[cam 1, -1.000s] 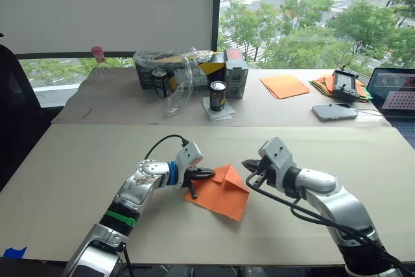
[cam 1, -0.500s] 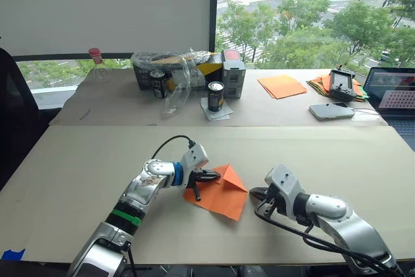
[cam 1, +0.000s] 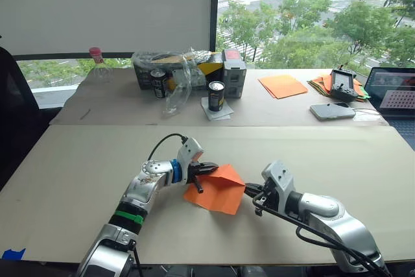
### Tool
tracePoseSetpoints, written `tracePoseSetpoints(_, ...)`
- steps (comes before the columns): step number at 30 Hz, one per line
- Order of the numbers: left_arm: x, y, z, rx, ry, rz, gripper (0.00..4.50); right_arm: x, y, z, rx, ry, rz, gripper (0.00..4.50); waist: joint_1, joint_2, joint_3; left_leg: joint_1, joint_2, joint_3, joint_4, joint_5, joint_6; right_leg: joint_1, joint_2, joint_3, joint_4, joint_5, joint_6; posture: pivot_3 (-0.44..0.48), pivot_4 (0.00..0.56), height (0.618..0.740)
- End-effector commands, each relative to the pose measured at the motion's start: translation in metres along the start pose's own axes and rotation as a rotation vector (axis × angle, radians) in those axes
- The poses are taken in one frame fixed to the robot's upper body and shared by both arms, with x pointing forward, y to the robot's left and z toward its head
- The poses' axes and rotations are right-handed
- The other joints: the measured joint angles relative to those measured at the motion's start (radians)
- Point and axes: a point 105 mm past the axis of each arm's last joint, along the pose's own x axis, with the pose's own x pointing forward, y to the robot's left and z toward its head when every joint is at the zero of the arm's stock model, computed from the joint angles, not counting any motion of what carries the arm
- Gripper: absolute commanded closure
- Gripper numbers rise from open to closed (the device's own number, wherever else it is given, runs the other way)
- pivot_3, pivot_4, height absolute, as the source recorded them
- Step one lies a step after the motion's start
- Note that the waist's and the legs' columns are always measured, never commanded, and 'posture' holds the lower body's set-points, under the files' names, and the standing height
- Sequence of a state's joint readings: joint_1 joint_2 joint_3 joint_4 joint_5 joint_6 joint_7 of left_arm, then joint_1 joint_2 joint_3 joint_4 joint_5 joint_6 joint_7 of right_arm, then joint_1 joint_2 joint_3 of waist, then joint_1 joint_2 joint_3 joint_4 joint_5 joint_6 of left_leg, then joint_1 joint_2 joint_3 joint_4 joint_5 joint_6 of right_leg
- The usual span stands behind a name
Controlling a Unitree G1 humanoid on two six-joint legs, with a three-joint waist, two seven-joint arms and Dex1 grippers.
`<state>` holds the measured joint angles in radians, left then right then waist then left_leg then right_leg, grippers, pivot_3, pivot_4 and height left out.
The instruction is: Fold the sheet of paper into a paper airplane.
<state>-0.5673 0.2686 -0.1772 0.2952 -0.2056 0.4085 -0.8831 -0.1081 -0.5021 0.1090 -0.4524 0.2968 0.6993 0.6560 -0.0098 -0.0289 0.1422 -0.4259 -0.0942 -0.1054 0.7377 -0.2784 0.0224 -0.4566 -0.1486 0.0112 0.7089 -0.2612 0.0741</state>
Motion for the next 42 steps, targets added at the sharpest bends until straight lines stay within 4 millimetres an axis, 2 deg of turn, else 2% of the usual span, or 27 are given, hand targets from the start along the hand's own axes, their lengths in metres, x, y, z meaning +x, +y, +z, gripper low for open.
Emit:
tracePoseSetpoints(1,0.002,-0.005,0.019,0.009,-0.060,-0.032,4.47,0.003,0.001,0.007,-0.034,-0.018,-0.001,4.50,0.000,0.000,0.000,0.000,0.000,0.000,0.000,0.000,0.000,0.000,0.000,0.000,0.000,0.000,0.000,0.000,0.150,0.670)
tracePoseSetpoints(3,0.004,-0.012,0.021,0.013,-0.065,-0.070,4.47,0.003,0.001,0.006,-0.033,-0.016,-0.003,4.50,0.000,0.000,0.000,0.000,0.000,0.000,0.000,0.000,0.000,0.000,0.000,0.000,0.000,0.000,0.000,0.000,0.150,0.670)
tracePoseSetpoints(6,0.004,-0.025,0.012,0.059,-0.017,-0.132,4.47,0.003,0.001,0.006,-0.032,-0.017,-0.008,4.50,0.000,0.000,0.000,0.000,0.000,0.000,0.000,0.000,0.000,0.000,0.000,0.000,0.000,0.000,0.000,0.000,0.150,0.670)
tracePoseSetpoints(11,0.003,-0.029,-0.004,0.064,0.049,-0.143,4.47,0.003,-0.001,0.013,-0.037,-0.031,-0.016,4.50,-0.002,0.000,0.000,0.000,0.000,0.000,0.000,0.000,0.000,0.000,0.000,0.000,0.000,0.000,0.000,0.000,0.150,0.670)
tracePoseSetpoints(14,0.001,-0.026,-0.011,0.071,0.080,-0.123,4.47,0.006,0.000,0.026,-0.052,-0.063,-0.009,4.50,-0.003,0.000,0.000,0.000,0.000,0.000,0.000,0.000,0.000,0.000,0.000,0.000,0.000,0.000,0.000,0.000,0.150,0.670)
tracePoseSetpoints(18,0.000,-0.023,-0.011,0.070,0.078,-0.107,4.47,0.013,0.004,0.034,-0.052,-0.086,0.010,4.50,-0.001,0.000,0.000,0.000,0.000,0.000,0.000,0.000,0.000,0.000,0.000,0.000,0.000,0.000,0.000,0.000,0.150,0.670)
tracePoseSetpoints(24,-0.001,-0.020,-0.004,0.019,0.040,-0.090,4.47,0.028,0.010,0.033,-0.054,-0.076,0.051,4.50,-0.002,0.000,0.000,0.000,0.000,0.000,0.000,0.000,0.000,0.000,0.000,0.000,0.000,0.000,0.000,0.000,0.150,0.670)
tracePoseSetpoints(28,-0.008,-0.016,0.002,0.000,0.023,-0.067,4.47,0.040,0.010,0.034,-0.060,-0.072,0.067,4.50,-0.004,0.000,0.000,0.000,0.000,0.000,0.000,0.000,0.000,-0.001,0.000,0.000,0.001,0.000,0.000,0.000,0.150,0.670)
tracePoseSetpoints(34,-0.019,-0.002,-0.005,0.034,0.067,0.022,4.47,0.051,0.007,0.032,-0.089,-0.048,0.086,4.50,-0.004,0.000,0.000,0.000,0.000,0.000,-0.001,0.000,-0.001,-0.001,0.000,0.000,0.001,0.000,0.000,0.000,0.150,0.670)
tracePoseSetpoints(42,-0.035,0.000,-0.009,0.019,0.075,0.062,4.47,0.062,0.005,0.033,-0.115,-0.036,0.115,4.50,-0.006,0.000,0.000,0.000,0.000,0.000,-0.001,0.000,-0.001,-0.002,0.000,0.000,0.002,0.000,0.000,0.000,0.150,0.670)
